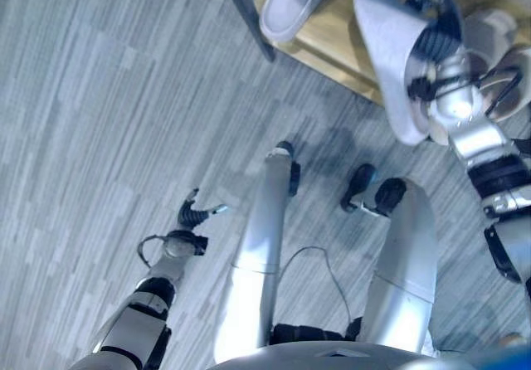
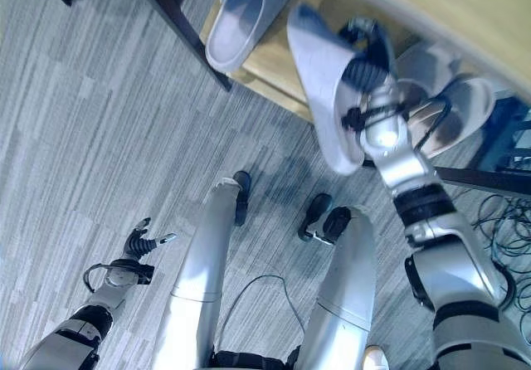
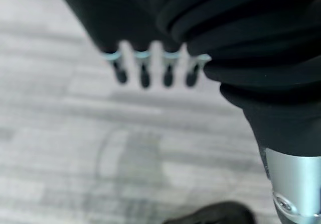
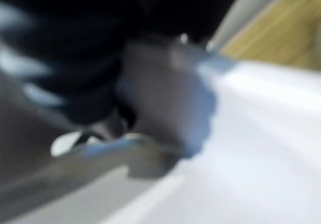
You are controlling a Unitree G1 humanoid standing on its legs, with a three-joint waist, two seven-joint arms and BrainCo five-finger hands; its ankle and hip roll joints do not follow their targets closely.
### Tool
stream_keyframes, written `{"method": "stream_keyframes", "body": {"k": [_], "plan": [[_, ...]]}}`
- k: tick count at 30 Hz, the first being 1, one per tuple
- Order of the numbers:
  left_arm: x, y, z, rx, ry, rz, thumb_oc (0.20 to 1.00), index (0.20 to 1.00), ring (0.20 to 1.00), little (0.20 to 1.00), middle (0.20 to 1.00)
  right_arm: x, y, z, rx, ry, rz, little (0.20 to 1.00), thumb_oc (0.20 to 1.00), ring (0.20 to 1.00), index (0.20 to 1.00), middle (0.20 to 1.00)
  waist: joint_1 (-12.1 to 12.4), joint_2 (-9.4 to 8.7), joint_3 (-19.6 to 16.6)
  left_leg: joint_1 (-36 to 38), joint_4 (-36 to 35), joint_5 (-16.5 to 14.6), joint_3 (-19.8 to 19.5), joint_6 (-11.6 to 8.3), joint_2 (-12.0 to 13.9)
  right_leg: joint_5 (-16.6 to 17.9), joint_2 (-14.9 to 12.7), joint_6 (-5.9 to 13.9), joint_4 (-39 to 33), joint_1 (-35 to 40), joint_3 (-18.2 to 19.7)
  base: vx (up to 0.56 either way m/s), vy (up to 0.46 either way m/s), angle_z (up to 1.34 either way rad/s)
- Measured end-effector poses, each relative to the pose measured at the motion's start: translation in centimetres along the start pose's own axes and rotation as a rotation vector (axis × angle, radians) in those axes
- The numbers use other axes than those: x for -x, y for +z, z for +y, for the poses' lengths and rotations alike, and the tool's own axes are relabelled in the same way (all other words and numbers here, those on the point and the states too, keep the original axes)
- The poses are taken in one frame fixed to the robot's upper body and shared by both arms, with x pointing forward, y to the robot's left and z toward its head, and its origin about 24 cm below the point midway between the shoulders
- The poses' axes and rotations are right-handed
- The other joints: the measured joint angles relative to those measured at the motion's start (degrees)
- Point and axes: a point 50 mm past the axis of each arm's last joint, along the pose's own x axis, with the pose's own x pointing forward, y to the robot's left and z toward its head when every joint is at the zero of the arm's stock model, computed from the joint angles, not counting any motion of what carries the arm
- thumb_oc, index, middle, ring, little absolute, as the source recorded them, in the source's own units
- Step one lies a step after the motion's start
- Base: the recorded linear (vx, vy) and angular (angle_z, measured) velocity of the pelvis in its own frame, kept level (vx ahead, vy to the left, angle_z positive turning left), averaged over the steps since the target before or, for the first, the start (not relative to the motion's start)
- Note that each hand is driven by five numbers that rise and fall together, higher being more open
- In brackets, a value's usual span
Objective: Arrange the slippers neatly on the shoe rack.
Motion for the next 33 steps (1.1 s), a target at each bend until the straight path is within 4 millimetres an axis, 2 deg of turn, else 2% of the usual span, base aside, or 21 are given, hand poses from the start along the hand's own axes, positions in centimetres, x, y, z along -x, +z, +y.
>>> {"method": "stream_keyframes", "body": {"k": [2, 4, 5, 6, 7, 11, 14, 17, 20, 23, 24, 30, 33], "plan": [[0.3, -0.1, -1.1, 0.002, -0.037, -0.005, 1.000, 1.000, 1.000, 1.000, 1.000, -1.1, 0.6, -0.4, 0.014, -0.032, -0.009, 0.200, 0.200, 0.200, 0.200, 0.200, 0.1, 1.19, -1.2, -4.3, 4.0, -0.5, 0.2, -0.28, -0.9, -1.9, -0.2, 0.26, 5.5, -4.1, 1.6, 0.11, 0.016, 0.22], [0.8, 0.4, -2.3, 0.000, -0.092, -0.045, 1.000, 1.000, 1.000, 1.000, 1.000, -3.1, 1.5, -1.5, 0.024, -0.089, -0.001, 0.200, 0.200, 0.200, 0.200, 0.200, 0.4, 2.88, -1.5, -9.5, 10.1, -1.6, 0.0, -0.15, -1.6, -3.9, -1.0, 0.26, 11.7, -9.2, 3.0, 0.10, -0.014, 0.19], [0.9, 0.5, -2.4, 0.004, -0.097, -0.055, 1.000, 1.000, 1.000, 1.000, 1.000, -3.4, 1.7, -1.7, 0.018, -0.100, 0.000, 0.200, 0.200, 0.200, 0.200, 0.200, 0.6, 2.90, -1.5, -10.9, 11.3, -1.6, 0.1, -0.10, -1.8, -4.1, -1.0, 0.07, 13.1, -10.7, 3.2, 0.09, -0.004, 0.08], [1.1, 0.8, -2.7, 0.000, -0.119, -0.075, 1.000, 1.000, 1.000, 1.000, 1.000, -3.9, 1.2, -2.3, 0.049, -0.113, 0.033, 0.200, 0.200, 0.200, 0.200, 0.200, 1.1, 3.32, -0.8, -12.0, 14.2, -2.1, 0.1, 0.24, -1.8, -4.9, -1.3, -0.90, 16.2, -11.8, 3.6, 0.07, 0.004, 0.06], [1.1, 0.6, -2.7, -0.001, -0.119, -0.068, 1.000, 1.000, 1.000, 1.000, 1.000, -3.8, 0.8, -2.4, 0.057, -0.112, 0.051, 0.200, 0.200, 0.200, 0.200, 0.200, 1.4, 3.37, -0.8, -12.2, 14.7, -2.3, 0.1, 0.17, -1.8, -5.3, -1.6, -0.42, 16.6, -11.9, 3.8, 0.07, 0.005, 0.02], [1.8, -1.1, -1.7, -0.009, -0.101, -0.032, 1.000, 1.000, 1.000, 1.000, 1.000, -4.1, -0.2, -2.6, 0.083, -0.125, 0.123, 0.200, 0.200, 0.200, 0.200, 0.200, 1.3, 3.39, -0.8, -11.1, 15.8, -3.0, 0.1, -0.18, -1.7, -5.7, -1.3, -0.40, 17.7, -11.1, 4.3, 0.05, 0.026, -0.04], [3.0, -4.1, -1.3, -0.039, -0.094, 0.068, 1.000, 1.000, 1.000, 1.000, 1.000, -4.3, -0.5, -0.8, 0.038, -0.120, 0.187, 0.200, 0.200, 0.200, 0.200, 0.200, 1.0, 3.32, -1.1, -9.6, 18.1, -4.5, 0.3, 0.23, -0.7, -6.4, -0.2, 0.07, 19.3, -9.9, 4.9, 0.05, 0.010, -0.17], [3.6, -5.9, -1.2, -0.090, -0.101, 0.144, 1.000, 1.000, 1.000, 1.000, 1.000, -4.2, -1.0, -0.5, 0.004, -0.139, 0.240, 0.200, 0.200, 0.200, 0.200, 0.200, 0.9, 3.27, -1.2, -9.3, 19.0, -4.8, 0.3, 0.24, -0.6, -6.6, 0.0, 0.07, 20.0, -9.5, 5.1, 0.03, 0.010, -0.03], [3.8, -6.1, -1.2, -0.090, -0.100, 0.147, 1.000, 1.000, 1.000, 1.000, 1.000, -4.2, -1.3, 0.1, -0.024, -0.147, 0.277, 0.200, 0.200, 0.200, 0.200, 0.200, 1.0, 3.19, -1.9, -8.9, 19.0, -4.8, 0.3, 0.25, -0.6, -6.7, -0.1, 0.17, 19.9, -9.0, 5.1, 0.01, 0.010, -0.01], [4.2, -6.7, -1.2, -0.093, -0.102, 0.164, 1.000, 1.000, 1.000, 1.000, 1.000, -3.9, -1.5, 1.3, -0.030, -0.138, 0.309, 0.200, 0.200, 0.200, 0.200, 0.200, 0.7, 2.34, -3.6, -8.9, 18.8, -4.9, 0.2, 0.18, -0.6, -6.8, 0.0, 0.41, 19.8, -9.0, 5.0, 0.00, 0.000, 0.00], [4.6, -7.1, -1.4, -0.112, -0.119, 0.174, 1.000, 1.000, 1.000, 1.000, 1.000, -3.5, -2.1, 1.9, -0.020, -0.129, 0.349, 0.200, 0.200, 0.200, 0.200, 0.200, 0.7, 1.74, -4.9, -8.9, 18.8, -5.1, 0.1, 0.07, -0.7, -6.9, 0.0, 0.55, 19.7, -9.0, 5.0, 0.00, 0.000, 0.00], [5.4, -8.5, -1.6, -0.152, -0.144, 0.219, 1.000, 1.000, 1.000, 1.000, 1.000, -3.1, -2.5, 3.0, 0.000, -0.105, 0.395, 0.200, 0.200, 0.200, 0.200, 0.200, 1.0, 0.59, -6.3, -8.9, 18.8, -5.2, 0.1, -0.11, -0.9, -7.1, -0.1, 0.87, 19.7, -8.7, 5.0, 0.00, 0.004, 0.01], [5.8, -8.9, -1.6, -0.160, -0.151, 0.230, 1.000, 1.000, 1.000, 1.000, 1.000, -3.1, -2.8, 2.8, 0.020, -0.110, 0.420, 0.200, 0.200, 0.200, 0.200, 0.200, 1.6, 0.39, -6.9, -9.0, 18.8, -5.3, 0.0, -0.15, -0.9, -7.2, -0.2, 0.96, 19.7, -8.6, 4.9, 0.00, 0.000, 0.00]]}}
